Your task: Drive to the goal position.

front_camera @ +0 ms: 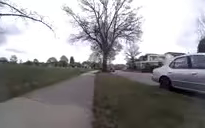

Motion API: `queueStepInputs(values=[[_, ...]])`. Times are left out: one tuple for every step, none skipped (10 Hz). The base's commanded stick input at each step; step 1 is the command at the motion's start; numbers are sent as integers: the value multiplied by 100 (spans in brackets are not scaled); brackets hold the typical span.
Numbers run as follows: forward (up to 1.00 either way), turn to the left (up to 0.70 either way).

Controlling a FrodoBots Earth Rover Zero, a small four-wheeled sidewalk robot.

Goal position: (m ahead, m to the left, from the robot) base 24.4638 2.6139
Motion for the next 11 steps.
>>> queueStepInputs(values=[[85, 0], [85, 0], [85, 0], [85, 0], [85, 0], [50, 35], [0, 85], [0, 85], [0, 85], [0, 85], [0, 85]])
